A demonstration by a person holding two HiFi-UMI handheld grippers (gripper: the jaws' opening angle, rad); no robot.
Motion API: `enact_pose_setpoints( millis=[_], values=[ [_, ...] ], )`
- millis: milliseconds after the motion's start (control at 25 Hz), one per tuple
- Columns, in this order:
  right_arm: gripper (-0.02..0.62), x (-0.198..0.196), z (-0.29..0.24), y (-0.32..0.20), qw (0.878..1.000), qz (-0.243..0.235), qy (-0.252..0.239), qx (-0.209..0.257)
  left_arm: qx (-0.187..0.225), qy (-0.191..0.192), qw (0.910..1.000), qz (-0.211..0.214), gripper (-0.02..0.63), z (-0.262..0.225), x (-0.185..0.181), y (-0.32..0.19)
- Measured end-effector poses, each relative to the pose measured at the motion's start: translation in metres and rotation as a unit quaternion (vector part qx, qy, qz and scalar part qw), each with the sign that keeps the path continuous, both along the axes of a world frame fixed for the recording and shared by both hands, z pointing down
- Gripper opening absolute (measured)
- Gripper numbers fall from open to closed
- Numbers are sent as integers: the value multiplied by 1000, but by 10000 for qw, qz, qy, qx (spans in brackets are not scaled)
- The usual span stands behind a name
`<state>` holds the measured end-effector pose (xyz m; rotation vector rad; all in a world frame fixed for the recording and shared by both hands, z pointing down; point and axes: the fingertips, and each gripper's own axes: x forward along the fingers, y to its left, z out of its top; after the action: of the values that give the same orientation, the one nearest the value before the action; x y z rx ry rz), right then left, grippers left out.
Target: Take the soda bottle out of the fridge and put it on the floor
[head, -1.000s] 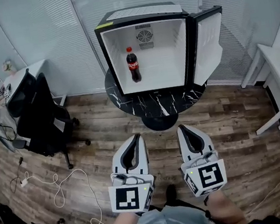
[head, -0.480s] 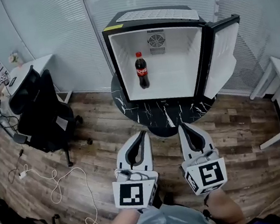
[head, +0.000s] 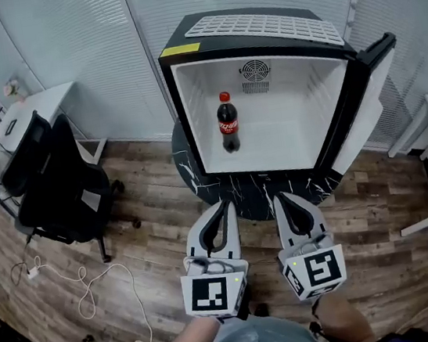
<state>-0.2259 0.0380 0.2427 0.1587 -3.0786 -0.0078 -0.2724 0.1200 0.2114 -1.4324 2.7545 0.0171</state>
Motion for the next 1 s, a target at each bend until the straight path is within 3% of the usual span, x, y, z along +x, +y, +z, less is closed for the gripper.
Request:
enact_pose_setpoints(
  millis=[400,680,1000],
  values=[
    [14,-111,-19,-27,9997,210,-41,149,249,-127,9988,412,17,-17,-104,-39],
    [14,-137,-37,-49,9987,345,-192,323,444,-115,9974,562,17,-26,-126,-65],
    [14,-166,-42,-82,9991,156,-267,299,260,-211,9987,385,17,-24,-153,-96]
  ],
)
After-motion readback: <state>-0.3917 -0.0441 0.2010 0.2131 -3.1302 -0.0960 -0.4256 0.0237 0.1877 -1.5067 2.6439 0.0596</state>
